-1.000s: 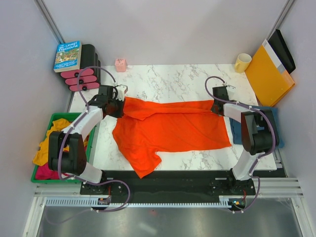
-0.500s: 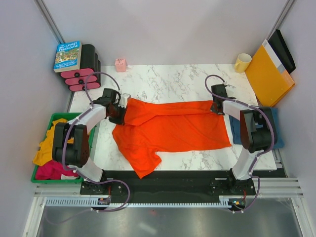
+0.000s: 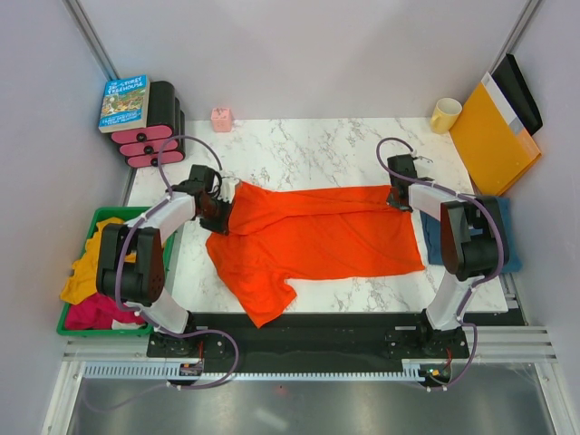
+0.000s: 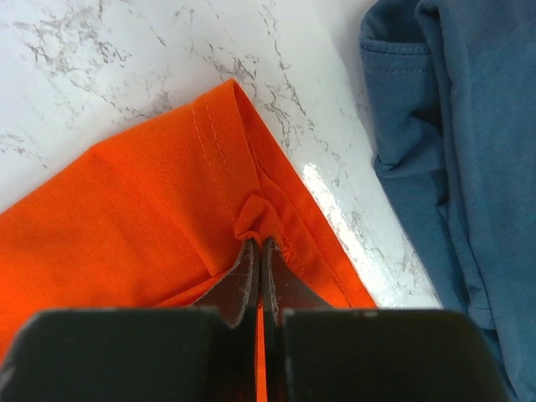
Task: Fold and stack the t-shirts
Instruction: Fold the flattened tshirt in 1/3 of the way
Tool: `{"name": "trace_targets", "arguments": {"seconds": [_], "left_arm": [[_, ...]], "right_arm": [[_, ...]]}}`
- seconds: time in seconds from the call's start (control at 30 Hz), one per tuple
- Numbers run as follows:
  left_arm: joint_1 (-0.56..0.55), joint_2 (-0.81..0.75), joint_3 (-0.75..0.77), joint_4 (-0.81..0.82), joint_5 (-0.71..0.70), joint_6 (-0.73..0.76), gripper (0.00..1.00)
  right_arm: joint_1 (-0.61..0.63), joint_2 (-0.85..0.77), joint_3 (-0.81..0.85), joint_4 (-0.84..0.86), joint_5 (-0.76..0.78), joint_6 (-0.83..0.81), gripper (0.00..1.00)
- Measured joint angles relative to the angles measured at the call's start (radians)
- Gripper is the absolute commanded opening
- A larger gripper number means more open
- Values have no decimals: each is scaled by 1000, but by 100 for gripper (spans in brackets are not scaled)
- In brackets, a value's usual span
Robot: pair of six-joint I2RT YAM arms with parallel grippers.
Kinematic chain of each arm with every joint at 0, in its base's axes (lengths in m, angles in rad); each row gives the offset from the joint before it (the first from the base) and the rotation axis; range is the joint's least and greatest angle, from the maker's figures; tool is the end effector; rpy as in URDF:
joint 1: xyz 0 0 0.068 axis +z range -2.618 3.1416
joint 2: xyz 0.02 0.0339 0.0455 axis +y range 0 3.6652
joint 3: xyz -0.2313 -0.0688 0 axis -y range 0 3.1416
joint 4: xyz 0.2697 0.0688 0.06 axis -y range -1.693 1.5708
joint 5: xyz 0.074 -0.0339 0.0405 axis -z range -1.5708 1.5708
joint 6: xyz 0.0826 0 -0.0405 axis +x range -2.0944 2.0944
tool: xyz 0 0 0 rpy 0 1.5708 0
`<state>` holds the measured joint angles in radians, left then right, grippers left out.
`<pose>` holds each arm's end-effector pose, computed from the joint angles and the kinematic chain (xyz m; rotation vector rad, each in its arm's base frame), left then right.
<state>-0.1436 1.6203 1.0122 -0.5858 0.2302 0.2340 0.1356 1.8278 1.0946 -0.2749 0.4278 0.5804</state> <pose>0.3377 -0.0679 0.0961 0.5738 2.6809 -0.2929 0.3999 0.0200 0.0751 0.6934 2.3660 -0.2514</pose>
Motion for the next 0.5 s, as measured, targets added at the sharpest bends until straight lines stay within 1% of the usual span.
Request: {"name": "trace_targets", "arguments": {"seconds": [0.1, 0.17, 0.2, 0.23, 0.27, 0.3, 0.33, 0.37, 0.4, 0.43, 0.47, 0.5], "left_arm": [[0, 0, -20, -4, 12, 4, 2], [0, 0, -34, -11, 17, 11, 2], [0, 0, -39, -13, 17, 14, 2], [0, 0, -42, -15, 18, 16, 2], [0, 0, -44, -16, 19, 19, 2], [0, 0, -45, -18, 24, 22, 5], [0, 0, -45, -19, 29, 23, 18], [0, 0, -45, -19, 34, 26, 26], [0, 0, -45, -20, 37, 29, 37], [0, 0, -45, -21, 42, 35, 54], [0, -2, -45, -21, 43, 39, 62], [0, -8, -46, -21, 46, 43, 68]], "right_arm": [[0, 0, 0, -7, 7, 4, 0], [2, 0, 0, -19, 21, 11, 5], [3, 0, 0, -23, 26, 14, 10], [3, 0, 0, -25, 30, 18, 24], [4, 0, 0, -29, 34, 21, 37], [5, 0, 0, -29, 37, 22, 57], [5, 0, -3, -26, 38, 22, 65], [5, -3, -11, -20, 37, 20, 72], [5, -13, -25, -6, 37, 10, 87], [5, -27, -43, 7, 30, 3, 92], [5, -43, -58, 15, 23, 2, 97], [5, -61, -72, 21, 15, -11, 98]]}}
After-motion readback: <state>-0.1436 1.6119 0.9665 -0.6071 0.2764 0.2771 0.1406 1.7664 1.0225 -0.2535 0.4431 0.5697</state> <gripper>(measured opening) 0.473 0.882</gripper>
